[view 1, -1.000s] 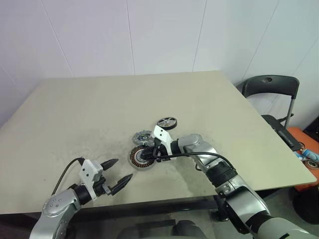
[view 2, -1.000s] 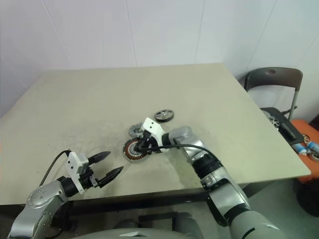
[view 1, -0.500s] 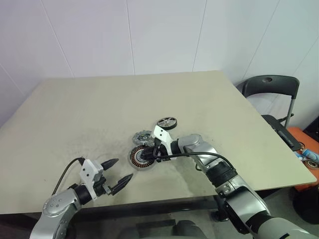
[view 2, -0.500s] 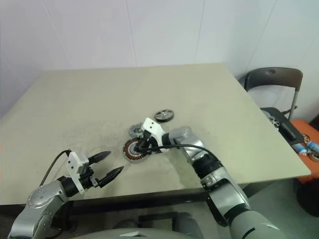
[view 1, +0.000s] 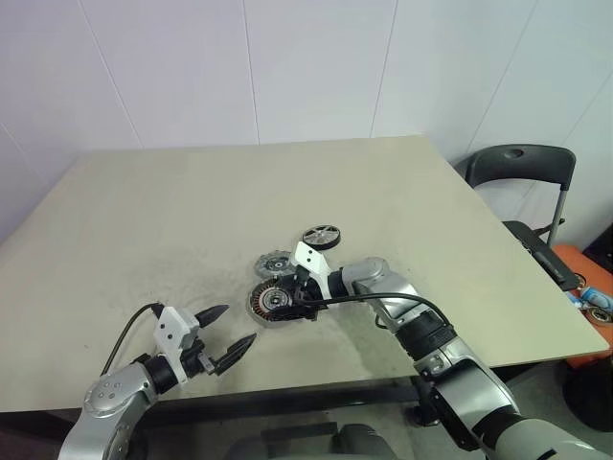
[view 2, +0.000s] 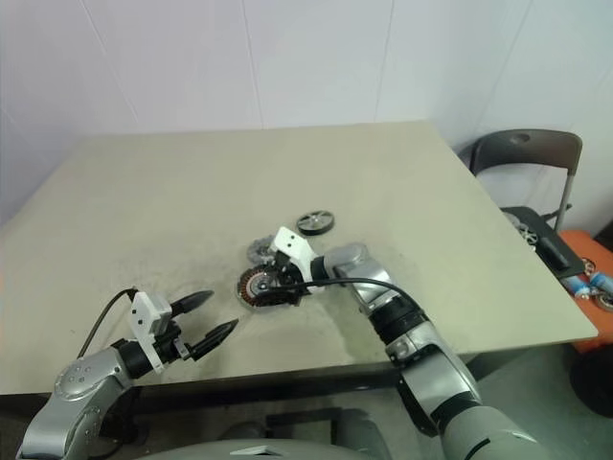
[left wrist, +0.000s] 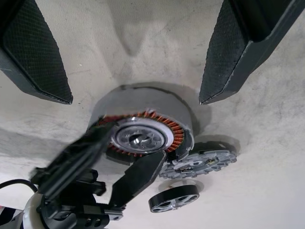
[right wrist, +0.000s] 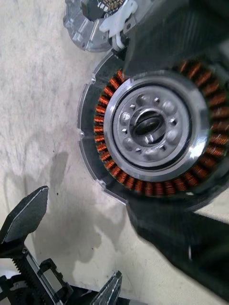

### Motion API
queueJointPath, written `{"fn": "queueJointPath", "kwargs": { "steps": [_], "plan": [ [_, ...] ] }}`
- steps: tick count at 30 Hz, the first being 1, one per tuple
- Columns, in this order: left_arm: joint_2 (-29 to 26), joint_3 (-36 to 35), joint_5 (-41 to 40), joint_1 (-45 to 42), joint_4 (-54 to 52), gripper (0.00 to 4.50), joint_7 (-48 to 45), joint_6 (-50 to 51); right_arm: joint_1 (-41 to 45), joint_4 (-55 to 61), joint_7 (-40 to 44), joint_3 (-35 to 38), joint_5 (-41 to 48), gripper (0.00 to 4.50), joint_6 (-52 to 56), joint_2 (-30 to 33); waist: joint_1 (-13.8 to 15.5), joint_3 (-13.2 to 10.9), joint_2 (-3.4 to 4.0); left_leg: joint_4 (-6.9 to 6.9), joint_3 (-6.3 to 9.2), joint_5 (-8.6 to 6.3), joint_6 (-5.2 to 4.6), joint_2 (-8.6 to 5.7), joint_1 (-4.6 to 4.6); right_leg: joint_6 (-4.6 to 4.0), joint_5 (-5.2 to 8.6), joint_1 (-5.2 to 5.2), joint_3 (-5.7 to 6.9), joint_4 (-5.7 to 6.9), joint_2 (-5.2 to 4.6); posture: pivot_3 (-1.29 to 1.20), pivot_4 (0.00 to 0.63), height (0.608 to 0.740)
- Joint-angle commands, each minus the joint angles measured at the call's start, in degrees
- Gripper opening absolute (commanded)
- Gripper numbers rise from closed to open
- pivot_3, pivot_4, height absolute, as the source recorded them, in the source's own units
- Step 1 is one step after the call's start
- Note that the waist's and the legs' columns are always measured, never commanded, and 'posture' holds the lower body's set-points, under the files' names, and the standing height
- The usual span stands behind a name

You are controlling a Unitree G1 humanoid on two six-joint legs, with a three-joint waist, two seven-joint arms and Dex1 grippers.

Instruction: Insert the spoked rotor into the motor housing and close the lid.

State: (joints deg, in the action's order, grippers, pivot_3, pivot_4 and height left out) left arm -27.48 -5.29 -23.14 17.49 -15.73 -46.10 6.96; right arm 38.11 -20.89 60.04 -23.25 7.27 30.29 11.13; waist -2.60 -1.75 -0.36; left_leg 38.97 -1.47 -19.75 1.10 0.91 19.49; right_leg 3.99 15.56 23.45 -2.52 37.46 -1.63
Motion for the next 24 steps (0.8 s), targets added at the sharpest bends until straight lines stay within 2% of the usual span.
{"fn": "queueJointPath", "kwargs": {
  "steps": [1, 9, 10, 14, 24],
  "plan": [
    [-0.46, 0.05, -0.19, -0.58, -2.01, 4.50, -0.14, -0.38, 1.18, 3.12, 0.60, 1.61, 1.81, 4.46, 0.71, -0.42, -0.04, -0.03, 0.05, 0.00, 0.00, 0.00, 0.00, 0.00, 0.00, 0.00, 0.00, 0.00, 0.00, 0.00, 0.00, 0.00, 0.000, 0.740],
    [-0.43, 0.24, -0.10, -0.86, -1.83, 4.50, -0.25, -0.45, 1.89, 6.04, 1.29, 2.23, 3.94, 4.46, 2.78, -0.15, 0.03, -0.05, 0.07, -0.03, 0.01, -0.02, -0.02, 0.01, 0.07, 0.00, 0.00, 0.04, 0.02, -0.09, -0.01, 0.00, 0.000, 0.740],
    [-0.44, 0.27, -0.06, -0.88, -1.82, 4.50, -0.24, -0.46, 1.90, 6.15, 1.39, 2.39, 4.20, 4.29, 3.03, -0.12, 0.03, -0.05, 0.07, -0.03, 0.01, -0.02, -0.03, 0.01, 0.07, 0.00, 0.00, 0.03, 0.02, -0.10, -0.01, 0.00, 0.000, 0.740],
    [-0.46, 0.32, -0.01, -0.94, -1.75, 4.50, -0.27, -0.49, 1.91, 5.44, 1.52, 2.55, 4.38, 3.31, 3.90, 0.02, 0.02, -0.06, 0.08, -0.06, 0.01, -0.03, -0.04, 0.01, 0.08, 0.00, 0.00, 0.04, 0.02, -0.13, -0.02, 0.00, 0.000, 0.740],
    [-0.58, 0.33, 0.07, -1.06, -1.74, 4.50, -0.36, -0.48, 2.52, 0.43, -0.90, 2.90, 2.80, 0.03, 3.39, -0.32, 0.01, -0.06, 0.08, -0.11, 0.01, -0.03, -0.04, 0.01, 0.10, -0.01, 0.00, 0.07, 0.02, -0.17, -0.03, 0.00, 0.000, 0.740]
  ]
}}
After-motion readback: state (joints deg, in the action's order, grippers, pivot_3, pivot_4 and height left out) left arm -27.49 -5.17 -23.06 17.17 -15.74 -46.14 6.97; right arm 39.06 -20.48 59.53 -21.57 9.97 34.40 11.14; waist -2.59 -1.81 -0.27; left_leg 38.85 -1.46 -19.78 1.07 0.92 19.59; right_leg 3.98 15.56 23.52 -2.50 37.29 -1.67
